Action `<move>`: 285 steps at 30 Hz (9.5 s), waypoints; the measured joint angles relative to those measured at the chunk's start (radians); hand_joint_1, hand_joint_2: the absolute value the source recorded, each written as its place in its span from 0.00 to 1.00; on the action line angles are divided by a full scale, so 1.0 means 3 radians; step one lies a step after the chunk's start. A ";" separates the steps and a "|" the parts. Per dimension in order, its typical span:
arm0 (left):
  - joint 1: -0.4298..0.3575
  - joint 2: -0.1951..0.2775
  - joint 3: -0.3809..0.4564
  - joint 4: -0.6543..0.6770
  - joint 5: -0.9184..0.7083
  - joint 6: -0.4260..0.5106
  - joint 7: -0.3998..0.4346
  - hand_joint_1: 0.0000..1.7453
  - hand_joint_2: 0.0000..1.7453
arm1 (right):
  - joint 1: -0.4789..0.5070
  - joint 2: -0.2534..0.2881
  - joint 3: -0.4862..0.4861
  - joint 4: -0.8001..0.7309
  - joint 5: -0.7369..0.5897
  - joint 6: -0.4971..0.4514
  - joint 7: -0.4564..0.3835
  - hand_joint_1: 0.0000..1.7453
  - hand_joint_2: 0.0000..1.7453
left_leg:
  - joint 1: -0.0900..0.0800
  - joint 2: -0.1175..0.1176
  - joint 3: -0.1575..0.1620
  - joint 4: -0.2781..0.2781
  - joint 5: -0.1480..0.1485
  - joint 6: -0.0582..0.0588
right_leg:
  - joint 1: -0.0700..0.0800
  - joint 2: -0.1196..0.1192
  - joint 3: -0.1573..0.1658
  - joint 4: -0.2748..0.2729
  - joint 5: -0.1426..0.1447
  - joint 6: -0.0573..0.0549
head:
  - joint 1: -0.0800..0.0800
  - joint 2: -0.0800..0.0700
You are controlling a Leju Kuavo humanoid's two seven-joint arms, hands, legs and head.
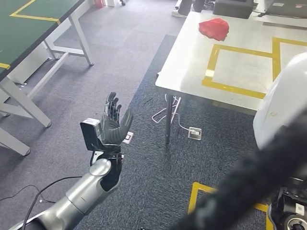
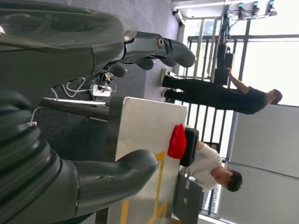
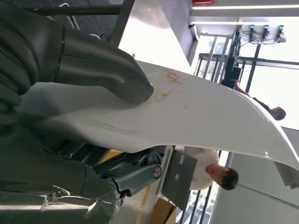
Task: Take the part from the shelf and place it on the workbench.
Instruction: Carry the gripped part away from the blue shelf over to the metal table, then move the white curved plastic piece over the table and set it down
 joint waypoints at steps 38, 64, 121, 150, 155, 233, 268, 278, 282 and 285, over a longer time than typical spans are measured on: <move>-0.0116 -0.0013 -0.0001 0.0092 0.0007 -0.0015 -0.0012 0.00 1.00 | -0.0138 -0.0056 -0.0076 0.0067 -0.0102 -0.0007 0.0064 1.00 1.00 | -0.0044 -0.0001 0.0108 -0.0934 0.0649 0.0150 | -0.0017 0.0020 0.0247 -0.0036 -0.0263 0.0151 | 0.0005 0.0000; -0.0155 -0.0075 -0.0015 0.0183 0.0036 -0.0045 -0.0048 0.00 1.00 | -0.0111 -0.0103 -0.0072 0.0080 -0.0138 0.0000 0.0059 1.00 1.00 | 0.0034 0.0032 -0.0214 -0.0046 0.0255 0.0028 | -0.0048 0.0182 -0.0013 0.0146 -0.0122 0.0126 | 0.0001 0.0000; -0.0211 -0.0127 -0.0015 0.0321 0.0067 -0.0071 -0.0182 0.00 1.00 | -0.0502 -0.0058 0.0478 0.0281 0.0222 0.0665 0.0130 1.00 1.00 | -0.0006 0.0145 0.0233 -0.0917 0.0538 0.0066 | -0.0037 -0.0047 0.0019 0.0104 -0.0134 0.0165 | 0.0018 0.0000; -0.0125 -0.0106 -0.0015 0.0265 0.0055 -0.0045 -0.0221 0.00 1.00 | -0.0554 -0.0029 0.0621 0.0363 0.0224 0.0659 0.0124 1.00 1.00 | 0.0115 0.0098 0.0235 -0.0543 0.0206 -0.0090 | -0.0103 -0.0005 0.0009 0.0138 -0.0151 0.0129 | -0.0016 0.0000; -0.0064 -0.0092 -0.0015 0.0259 0.0056 -0.0045 -0.0223 0.00 1.00 | -0.0563 -0.0028 0.0648 0.0367 0.0227 0.0664 0.0130 1.00 1.00 | 0.0075 0.0059 -0.0329 0.0075 0.0257 -0.0032 | -0.0055 0.0049 0.0136 0.0137 -0.0265 0.0085 | -0.0053 0.0000; -0.0093 0.0043 0.0023 0.0191 0.0006 0.0500 -0.0425 0.00 1.00 | -0.1345 0.0149 0.1228 0.1122 0.0081 0.1087 0.0254 1.00 1.00 | -0.0014 -0.0008 0.0455 -0.0967 0.0342 0.0082 | 0.0004 0.0017 -0.0146 0.0068 0.0058 0.0101 | 0.0026 0.0000; 0.0251 0.0491 0.0772 -0.0539 -0.0333 0.0797 -0.0392 0.00 1.00 | -0.2059 0.0346 0.1541 0.2418 -0.0117 0.1173 0.0060 1.00 1.00 | -0.0014 -0.0010 0.0456 -0.0967 0.0342 0.0082 | 0.0004 0.0015 -0.0143 0.0061 0.0058 0.0101 | 0.0026 0.0000; 0.0242 0.0465 0.0756 -0.0549 -0.0141 0.0763 -0.0501 0.00 1.00 | -0.2283 0.0510 0.1641 0.2765 -0.0146 0.1237 0.0082 1.00 1.00 | -0.0014 -0.0010 0.0457 -0.0967 0.0342 0.0082 | 0.0005 0.0016 -0.0144 0.0061 0.0058 0.0101 | 0.0027 0.0000; 0.0230 0.0446 0.0752 -0.0549 -0.0129 0.0762 -0.0503 0.00 1.00 | -0.2318 0.0560 0.1688 0.2842 -0.0141 0.1243 0.0088 1.00 1.00 | -0.0014 -0.0009 0.0457 -0.0967 0.0342 0.0082 | 0.0005 0.0016 -0.0144 0.0061 0.0058 0.0101 | 0.0027 0.0000; 0.0227 0.0437 0.0749 -0.0549 -0.0113 0.0761 -0.0506 0.00 1.00 | -0.2342 0.0586 0.1721 0.2898 -0.0142 0.1241 0.0085 1.00 1.00 | -0.0014 -0.0009 0.0457 -0.0967 0.0342 0.0082 | 0.0005 0.0016 -0.0143 0.0061 0.0058 0.0101 | 0.0027 0.0000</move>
